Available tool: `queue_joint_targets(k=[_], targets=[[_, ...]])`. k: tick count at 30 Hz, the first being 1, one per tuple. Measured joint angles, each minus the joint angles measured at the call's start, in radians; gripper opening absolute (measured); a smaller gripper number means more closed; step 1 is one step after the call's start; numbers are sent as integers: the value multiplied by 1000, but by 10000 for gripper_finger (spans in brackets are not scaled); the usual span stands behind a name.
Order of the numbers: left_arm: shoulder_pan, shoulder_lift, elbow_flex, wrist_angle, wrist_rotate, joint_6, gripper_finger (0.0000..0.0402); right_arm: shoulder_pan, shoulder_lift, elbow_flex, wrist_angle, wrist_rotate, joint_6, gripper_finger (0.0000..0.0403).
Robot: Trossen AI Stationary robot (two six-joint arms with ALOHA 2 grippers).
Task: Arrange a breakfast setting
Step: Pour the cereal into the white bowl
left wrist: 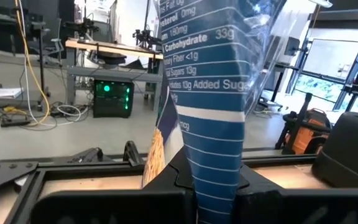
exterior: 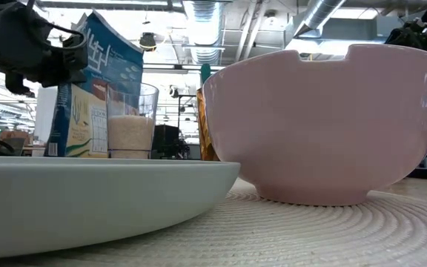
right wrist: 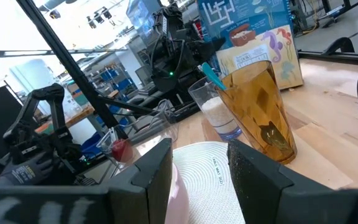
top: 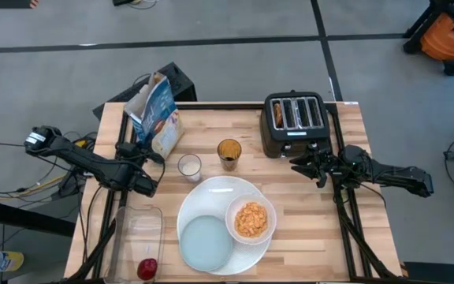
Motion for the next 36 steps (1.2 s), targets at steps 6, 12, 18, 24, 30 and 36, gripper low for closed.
queue_joint_targets(k=[6, 12, 18, 24, 30, 36], targets=[[0, 0, 0, 0, 17, -7, 68, 0, 0, 0, 0, 0, 0, 178], [0, 0, 0, -3, 18, 12, 180, 0, 0, 0, 0, 0, 0, 178], [-1, 0, 26, -7, 53, 64, 266, 0, 0, 0, 0, 0, 0, 178], [-4, -19, 84, -79, 142, 124, 291, 0, 0, 0, 0, 0, 0, 178], [-51, -92, 129, -186, 214, 125, 293, 0, 0, 0, 0, 0, 0, 178], [-107, -180, 150, -191, 305, 199, 293, 0, 0, 0, 0, 0, 0, 178]])
